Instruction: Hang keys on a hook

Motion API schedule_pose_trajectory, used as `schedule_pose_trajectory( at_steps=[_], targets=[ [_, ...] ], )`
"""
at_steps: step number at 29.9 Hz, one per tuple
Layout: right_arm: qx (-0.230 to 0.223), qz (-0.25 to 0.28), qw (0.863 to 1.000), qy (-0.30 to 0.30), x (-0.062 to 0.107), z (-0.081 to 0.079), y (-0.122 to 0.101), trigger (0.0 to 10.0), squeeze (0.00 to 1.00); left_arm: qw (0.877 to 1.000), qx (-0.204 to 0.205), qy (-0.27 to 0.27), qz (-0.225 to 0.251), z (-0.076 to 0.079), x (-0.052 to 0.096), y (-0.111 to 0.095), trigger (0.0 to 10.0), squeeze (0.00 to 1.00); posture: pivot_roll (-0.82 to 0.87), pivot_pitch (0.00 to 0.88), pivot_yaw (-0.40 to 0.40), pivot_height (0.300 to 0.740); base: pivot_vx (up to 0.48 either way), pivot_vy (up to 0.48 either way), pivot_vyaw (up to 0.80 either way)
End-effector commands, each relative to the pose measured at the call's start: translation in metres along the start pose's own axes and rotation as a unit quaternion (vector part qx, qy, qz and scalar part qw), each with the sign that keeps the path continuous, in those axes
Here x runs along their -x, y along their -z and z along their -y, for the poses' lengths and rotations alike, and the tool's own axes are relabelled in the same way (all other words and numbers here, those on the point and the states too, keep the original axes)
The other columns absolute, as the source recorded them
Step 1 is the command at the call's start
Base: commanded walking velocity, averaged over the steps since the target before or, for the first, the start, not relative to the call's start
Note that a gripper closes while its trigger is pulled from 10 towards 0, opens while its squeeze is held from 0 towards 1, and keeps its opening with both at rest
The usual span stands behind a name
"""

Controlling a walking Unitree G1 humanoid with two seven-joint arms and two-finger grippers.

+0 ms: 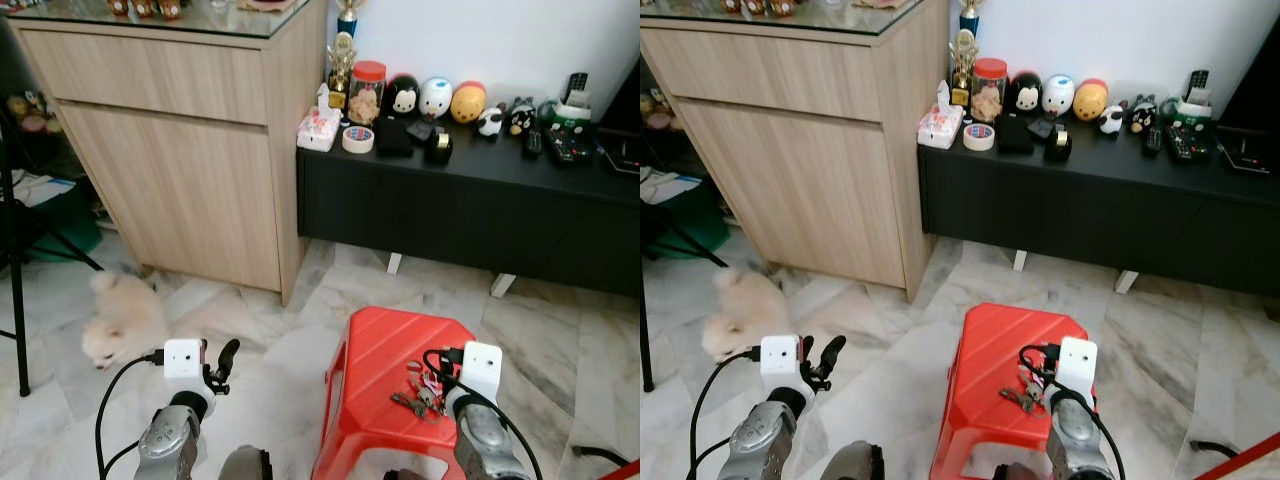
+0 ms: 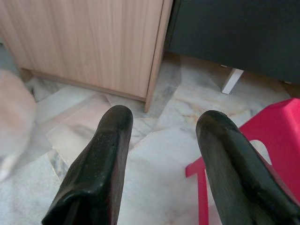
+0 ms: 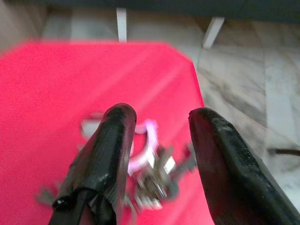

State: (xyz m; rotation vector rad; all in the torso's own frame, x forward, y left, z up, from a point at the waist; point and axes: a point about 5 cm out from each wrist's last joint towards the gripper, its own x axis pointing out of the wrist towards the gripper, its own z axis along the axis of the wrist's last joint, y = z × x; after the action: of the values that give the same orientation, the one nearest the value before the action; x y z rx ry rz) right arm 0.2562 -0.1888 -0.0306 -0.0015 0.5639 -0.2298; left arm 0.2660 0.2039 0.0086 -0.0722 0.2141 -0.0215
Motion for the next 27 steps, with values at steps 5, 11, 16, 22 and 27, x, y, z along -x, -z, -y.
schedule_pose_trajectory(
  at_steps=[5, 11, 16, 22, 27],
  targets=[
    [0.045, -0.047, 0.998, -0.002, 0.005, 0.016, 0.018, 10.0, 0.0, 1.0, -0.003, 0.005, -0.005, 0.001, 0.001, 0.001, 10.0, 0.0, 0.07, 0.041, -0.072, 0.637, 0.0, 0.0, 0.0],
    [0.05, -0.064, 0.996, -0.02, 0.005, 0.021, 0.02, 10.0, 0.99, 1.0, -0.004, 0.009, -0.008, 0.003, 0.0, 0.002, 10.0, 0.0, 0.08, 0.039, -0.069, 0.637, 0.0, 0.0, 0.0],
    [0.038, -0.065, 0.997, -0.027, 0.003, 0.018, 0.017, 10.0, 1.0, 1.0, -0.004, 0.01, -0.007, 0.003, -0.001, 0.001, 10.0, 0.0, 0.08, 0.037, -0.068, 0.637, 0.0, 0.0, 0.0],
    [0.036, -0.092, 0.995, -0.023, 0.004, 0.014, 0.022, 10.0, 0.0, 1.0, -0.007, 0.01, -0.008, 0.001, -0.002, 0.0, 10.0, 0.0, 0.08, 0.037, -0.064, 0.637, 0.0, 0.0, 0.0],
    [0.01, -0.099, 0.995, -0.018, 0.004, 0.011, 0.025, 10.0, 0.0, 1.0, -0.008, 0.011, -0.009, 0.002, -0.002, 0.0, 10.0, 0.0, 0.09, 0.04, -0.058, 0.637, 0.0, 0.0, 0.0]
  ],
)
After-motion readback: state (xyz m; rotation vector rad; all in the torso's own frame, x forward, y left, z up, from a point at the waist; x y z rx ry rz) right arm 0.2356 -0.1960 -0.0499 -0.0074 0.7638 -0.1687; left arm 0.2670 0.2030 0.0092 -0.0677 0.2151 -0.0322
